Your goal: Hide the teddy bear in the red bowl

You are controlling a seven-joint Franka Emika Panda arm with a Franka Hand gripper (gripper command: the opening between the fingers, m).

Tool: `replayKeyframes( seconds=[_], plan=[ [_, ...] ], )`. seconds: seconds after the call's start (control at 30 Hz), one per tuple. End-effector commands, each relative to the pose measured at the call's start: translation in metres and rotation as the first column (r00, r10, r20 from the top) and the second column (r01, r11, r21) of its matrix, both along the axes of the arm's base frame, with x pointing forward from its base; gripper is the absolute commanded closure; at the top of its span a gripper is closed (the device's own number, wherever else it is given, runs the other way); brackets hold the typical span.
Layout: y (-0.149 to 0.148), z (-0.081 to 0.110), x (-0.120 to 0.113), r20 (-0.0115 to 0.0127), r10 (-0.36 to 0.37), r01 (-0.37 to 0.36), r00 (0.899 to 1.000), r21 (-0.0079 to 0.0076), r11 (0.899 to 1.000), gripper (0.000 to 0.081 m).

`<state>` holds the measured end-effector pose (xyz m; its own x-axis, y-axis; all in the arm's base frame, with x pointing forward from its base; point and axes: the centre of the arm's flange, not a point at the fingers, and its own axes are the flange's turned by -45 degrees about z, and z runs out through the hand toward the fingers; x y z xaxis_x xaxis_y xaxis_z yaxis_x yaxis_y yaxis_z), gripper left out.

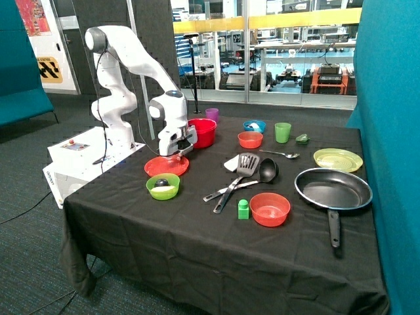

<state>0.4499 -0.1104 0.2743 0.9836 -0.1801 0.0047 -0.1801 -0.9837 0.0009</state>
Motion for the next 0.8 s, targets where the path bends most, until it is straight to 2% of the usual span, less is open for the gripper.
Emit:
replayKeyframes(
  seconds=[0.0,0.27,0.77],
  plan=[
    [0.001,0.0,0.001,-0.0045,0.009,-0.009,1.0,0.0018,1.0,0.0808],
    [-0.001,0.009,0.0,-0.0045,0.014,-0.014,1.0,0.0018,1.0,0.0808],
    [-0.002,0.047,0.008,-0.0045,0.029,-0.029,1.0,0.0018,1.0,0.0808]
  ],
)
